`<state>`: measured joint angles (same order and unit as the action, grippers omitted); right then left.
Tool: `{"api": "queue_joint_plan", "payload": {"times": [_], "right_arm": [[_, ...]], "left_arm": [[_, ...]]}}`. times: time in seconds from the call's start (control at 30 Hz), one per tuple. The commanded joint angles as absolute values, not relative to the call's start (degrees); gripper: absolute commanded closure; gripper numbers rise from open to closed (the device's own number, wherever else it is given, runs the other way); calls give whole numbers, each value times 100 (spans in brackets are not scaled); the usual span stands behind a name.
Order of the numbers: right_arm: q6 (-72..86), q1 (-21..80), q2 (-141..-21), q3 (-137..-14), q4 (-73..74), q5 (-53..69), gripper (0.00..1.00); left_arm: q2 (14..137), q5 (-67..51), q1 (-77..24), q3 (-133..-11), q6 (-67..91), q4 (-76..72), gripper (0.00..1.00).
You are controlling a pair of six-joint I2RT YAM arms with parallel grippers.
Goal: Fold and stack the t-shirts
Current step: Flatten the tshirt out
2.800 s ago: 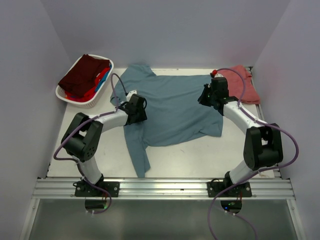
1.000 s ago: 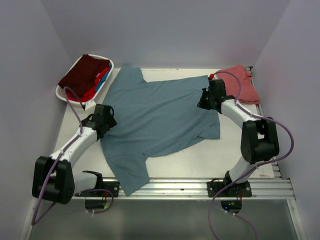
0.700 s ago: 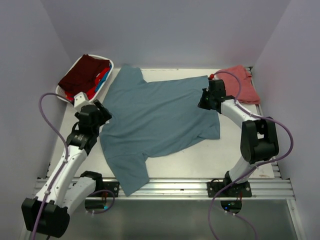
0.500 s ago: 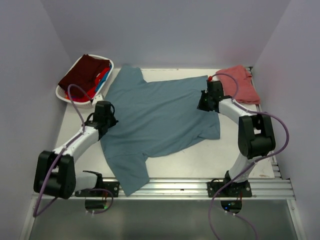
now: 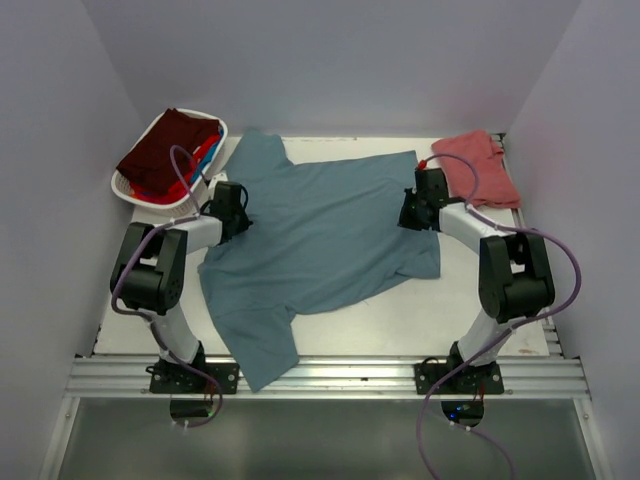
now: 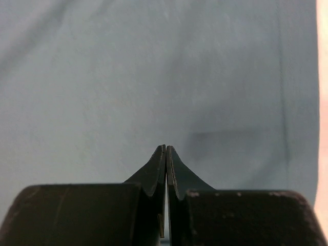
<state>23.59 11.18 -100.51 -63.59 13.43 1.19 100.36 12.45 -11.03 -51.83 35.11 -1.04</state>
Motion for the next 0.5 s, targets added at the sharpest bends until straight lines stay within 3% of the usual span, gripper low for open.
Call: {"api": "queue_joint_plan", "payload": {"times": [0.0,0.2,0.47], "right_arm": [[2452,1099,-9397,-5943,1625,-219,100],[2461,1116,-8649,-5494,2100,-659,100],[2601,1108,-8587,-5335,2443,-791,100]], "left_arm": [[10719,1195,-1107,-5650,3296,-510,100],[11460,1003,-1037,-6345,3235,-439,100],[12339,475,-923,-7828,3225,209,100]]}}
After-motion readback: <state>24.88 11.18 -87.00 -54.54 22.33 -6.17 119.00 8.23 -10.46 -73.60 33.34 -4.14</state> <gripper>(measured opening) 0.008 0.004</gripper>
